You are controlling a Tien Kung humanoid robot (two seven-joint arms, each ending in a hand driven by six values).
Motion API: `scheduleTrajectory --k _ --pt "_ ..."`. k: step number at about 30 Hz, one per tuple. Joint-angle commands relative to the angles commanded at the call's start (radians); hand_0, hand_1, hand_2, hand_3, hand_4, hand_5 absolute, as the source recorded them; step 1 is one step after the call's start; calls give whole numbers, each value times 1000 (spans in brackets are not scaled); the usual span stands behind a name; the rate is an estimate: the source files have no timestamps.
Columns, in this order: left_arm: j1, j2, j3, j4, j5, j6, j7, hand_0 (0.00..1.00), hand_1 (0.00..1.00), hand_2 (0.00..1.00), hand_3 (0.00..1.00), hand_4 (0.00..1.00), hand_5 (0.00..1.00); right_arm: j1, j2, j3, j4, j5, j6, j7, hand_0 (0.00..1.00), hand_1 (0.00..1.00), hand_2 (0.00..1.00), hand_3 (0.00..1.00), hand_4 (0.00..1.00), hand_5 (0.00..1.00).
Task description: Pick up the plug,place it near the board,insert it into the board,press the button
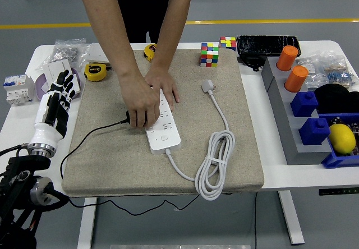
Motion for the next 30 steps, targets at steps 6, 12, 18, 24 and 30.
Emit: scheduleTrajectory --k 6,12,18,24,30 --pt "-2 5 -2 3 11 -5 6 990 998 968 932 998 786 -2 1 8 0 -5 0 -1 772 683 705 677 998 824" --pt "-5 6 -4 7 19 -8 9 989 998 957 928 998 779 1 1 2 0 2 0 1 772 683 704 677 998 823" --pt "-7 8 -5 8 31 -10 13 986 998 952 923 998 772 1 0 5 0 1 0 0 771 683 704 676 998 823" --pt "-10 10 -5 13 54 -15 21 984 998 942 918 998 753 1 -2 6 0 1 0 0 771 683 704 676 998 823" --pt "-15 13 -5 20 81 -16 28 978 998 941 915 998 709 2 -2 1 0 6 0 2 771 683 704 677 998 823"
